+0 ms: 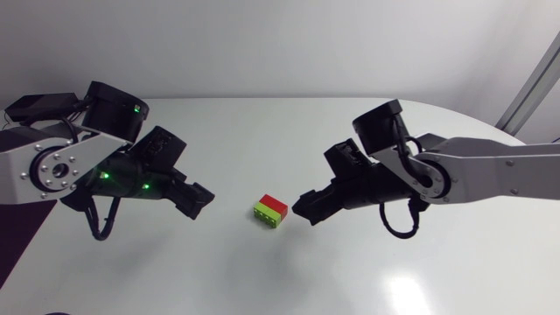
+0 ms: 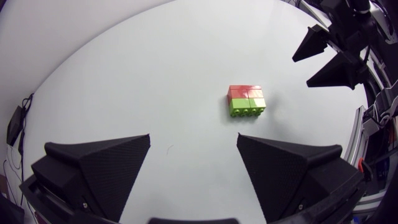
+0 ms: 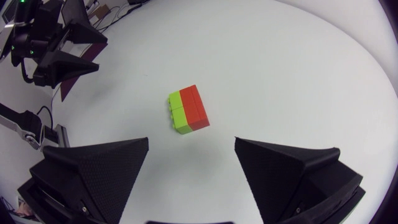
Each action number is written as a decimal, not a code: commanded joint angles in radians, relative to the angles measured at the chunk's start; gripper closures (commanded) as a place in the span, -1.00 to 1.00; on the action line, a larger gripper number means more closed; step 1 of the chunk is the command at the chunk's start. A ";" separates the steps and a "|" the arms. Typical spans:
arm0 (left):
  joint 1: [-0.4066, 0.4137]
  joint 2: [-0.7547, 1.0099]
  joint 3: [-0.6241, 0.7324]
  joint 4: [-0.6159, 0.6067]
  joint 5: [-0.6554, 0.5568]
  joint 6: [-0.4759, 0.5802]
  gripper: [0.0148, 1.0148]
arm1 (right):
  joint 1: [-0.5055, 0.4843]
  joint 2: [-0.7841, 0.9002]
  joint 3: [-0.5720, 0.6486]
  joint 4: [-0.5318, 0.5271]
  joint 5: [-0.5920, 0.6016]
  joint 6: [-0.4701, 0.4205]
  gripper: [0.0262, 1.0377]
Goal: Separate the duplo bricks
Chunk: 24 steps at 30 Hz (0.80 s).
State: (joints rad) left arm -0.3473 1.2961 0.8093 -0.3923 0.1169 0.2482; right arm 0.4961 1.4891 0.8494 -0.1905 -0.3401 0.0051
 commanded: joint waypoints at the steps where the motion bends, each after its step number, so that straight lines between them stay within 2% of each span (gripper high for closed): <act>1: 0.021 0.008 -0.005 0.004 0.023 0.033 -0.92 | 0.015 0.026 0.059 -0.052 -0.014 -0.062 -0.92; 3: 0.031 0.008 -0.013 0.015 0.035 0.042 -0.93 | 0.044 0.031 0.077 -0.112 0.021 -0.180 -0.92; 4: 0.033 0.008 -0.016 0.021 0.035 0.045 -0.93 | 0.059 0.031 0.077 -0.113 0.073 -0.203 -0.92; 6: 0.036 0.012 -0.021 0.035 0.036 0.051 -0.93 | 0.093 0.062 0.085 -0.101 0.161 -0.217 -0.92; 9: 0.030 0.026 -0.019 0.050 0.036 0.057 -0.93 | 0.127 0.131 0.108 -0.107 0.219 -0.237 -0.92; 16: -0.009 0.054 -0.002 0.056 0.038 0.062 -0.93 | 0.150 0.244 0.162 -0.106 0.236 -0.258 -0.92; 24: -0.009 0.074 0.005 0.058 0.038 0.079 -0.93 | 0.167 0.310 0.251 -0.138 0.266 -0.287 -0.92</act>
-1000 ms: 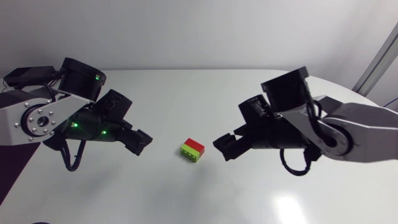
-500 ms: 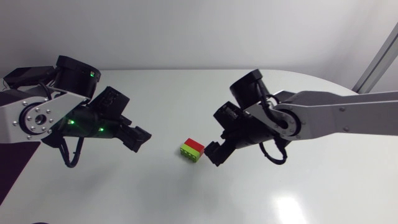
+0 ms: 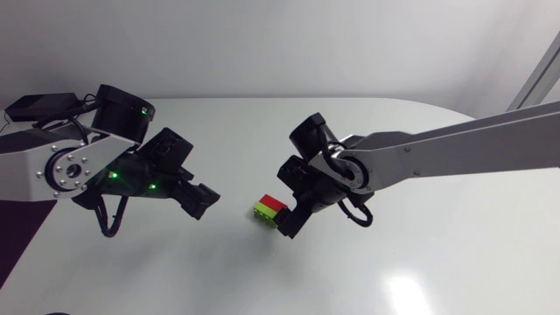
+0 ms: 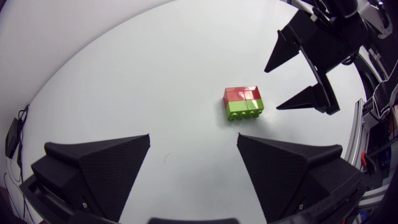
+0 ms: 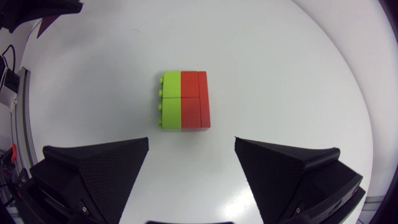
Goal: Separate the duplo bricks
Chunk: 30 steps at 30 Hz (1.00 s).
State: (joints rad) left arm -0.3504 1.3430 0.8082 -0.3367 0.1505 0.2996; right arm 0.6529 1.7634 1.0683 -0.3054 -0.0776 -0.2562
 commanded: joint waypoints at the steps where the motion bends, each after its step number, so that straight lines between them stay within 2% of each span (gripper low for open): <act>1: -0.005 0.028 0.006 0.002 0.004 0.029 -0.93 | 0.013 0.050 0.045 -0.028 0.004 -0.026 -0.92; 10: -0.001 0.033 -0.004 0.002 0.011 0.044 -0.93 | 0.021 0.146 0.153 -0.080 -0.028 -0.037 -0.92; 25: -0.002 0.048 -0.006 0.024 0.021 0.044 -0.93 | 0.013 0.223 0.205 -0.107 -0.062 -0.077 -0.91; 28: -0.002 0.050 -0.006 0.028 0.021 0.044 -0.93 | 0.014 0.225 0.208 -0.109 -0.062 -0.078 -0.74; 30: -0.004 0.051 -0.006 0.028 0.021 0.044 -0.93 | 0.013 0.231 0.209 -0.109 -0.062 -0.078 -0.73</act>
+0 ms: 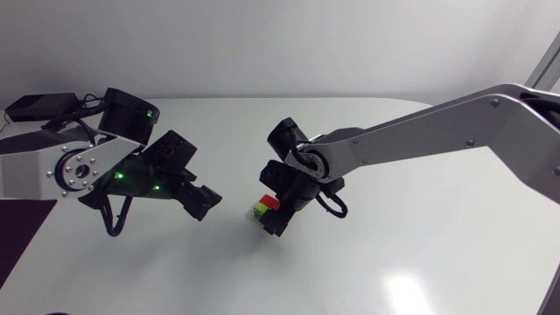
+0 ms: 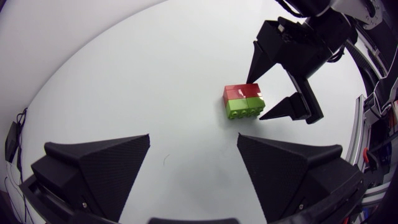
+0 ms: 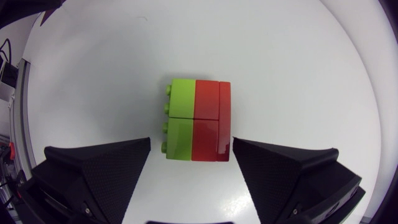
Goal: Separate the duplo bricks
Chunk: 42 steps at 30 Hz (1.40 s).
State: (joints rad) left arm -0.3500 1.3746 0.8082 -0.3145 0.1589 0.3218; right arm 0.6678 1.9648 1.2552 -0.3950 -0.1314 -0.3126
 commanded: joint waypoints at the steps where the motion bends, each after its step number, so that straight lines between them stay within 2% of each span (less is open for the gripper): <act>1: -0.004 0.020 -0.007 0.006 0.013 0.022 -0.93 | -0.002 0.036 0.026 -0.019 -0.008 -0.023 -0.73; 2: -0.003 0.020 -0.007 0.008 0.014 0.022 -0.93 | -0.002 0.042 0.027 -0.019 -0.008 -0.026 -0.70; 5: -0.001 0.020 -0.009 0.008 0.014 0.023 -0.93 | -0.005 0.059 0.035 -0.016 -0.007 -0.029 -0.38; 8: 0.000 0.021 -0.012 0.009 0.021 0.025 -0.93 | -0.005 0.062 0.035 -0.004 -0.004 -0.029 0.14; 9: 0.002 0.021 -0.012 0.009 0.021 0.026 -0.93 | -0.005 0.062 0.032 0.001 -0.005 -0.029 0.21; 16: 0.003 0.020 -0.012 0.009 0.022 0.030 -0.93 | -0.008 0.032 0.006 0.013 -0.019 -0.028 0.33; 24: 0.003 -0.046 -0.043 0.014 0.024 0.068 -0.93 | -0.088 -0.081 -0.007 -0.054 -0.194 -0.019 0.37; 29: 0.008 -0.166 -0.072 0.014 0.060 0.131 -0.93 | -0.166 -0.150 0.003 -0.169 -0.367 -0.036 0.37; 32: 0.008 -0.246 -0.080 0.006 0.100 0.177 -0.93 | -0.197 -0.172 0.024 -0.275 -0.455 -0.080 0.37; 37: -0.023 -0.321 -0.084 -0.055 0.154 0.275 -0.93 | -0.194 -0.159 0.076 -0.438 -0.544 -0.168 0.37; 42: -0.099 -0.405 -0.153 -0.061 0.157 0.375 -0.93 | -0.166 -0.119 0.154 -0.590 -0.611 -0.250 0.37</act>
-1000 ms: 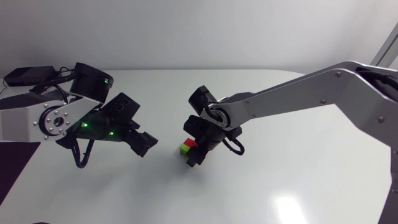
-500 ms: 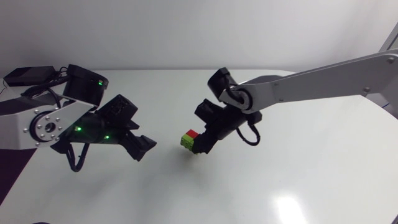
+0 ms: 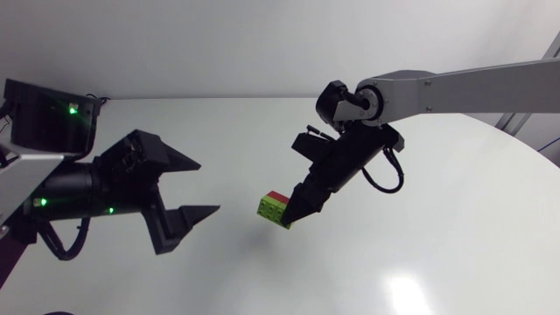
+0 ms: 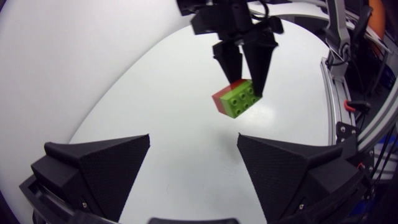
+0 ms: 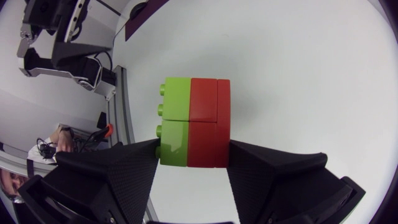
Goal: Separate the duplo bricks
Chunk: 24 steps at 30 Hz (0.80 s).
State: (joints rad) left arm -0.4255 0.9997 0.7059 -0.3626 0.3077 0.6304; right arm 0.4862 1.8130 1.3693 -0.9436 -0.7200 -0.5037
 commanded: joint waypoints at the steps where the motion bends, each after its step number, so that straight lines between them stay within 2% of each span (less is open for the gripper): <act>1: -0.041 -0.042 -0.066 -0.013 0.008 0.084 -0.93 | 0.022 0.034 0.053 -0.061 -0.030 -0.070 0.37; 7: -0.110 -0.067 -0.137 -0.002 -0.036 0.233 -0.93 | 0.054 0.071 0.114 -0.196 -0.039 -0.157 0.38; 13: -0.174 -0.067 -0.183 0.091 -0.111 0.321 -0.93 | 0.089 0.112 0.157 -0.279 -0.041 -0.199 0.40; 24: -0.203 -0.033 -0.155 0.071 -0.091 0.410 -0.92 | 0.137 0.204 0.275 -0.308 -0.019 -0.187 0.40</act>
State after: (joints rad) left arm -0.6178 0.9520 0.5480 -0.2844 0.2062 0.9871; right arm 0.6102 1.9781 1.6226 -1.2282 -0.7399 -0.6712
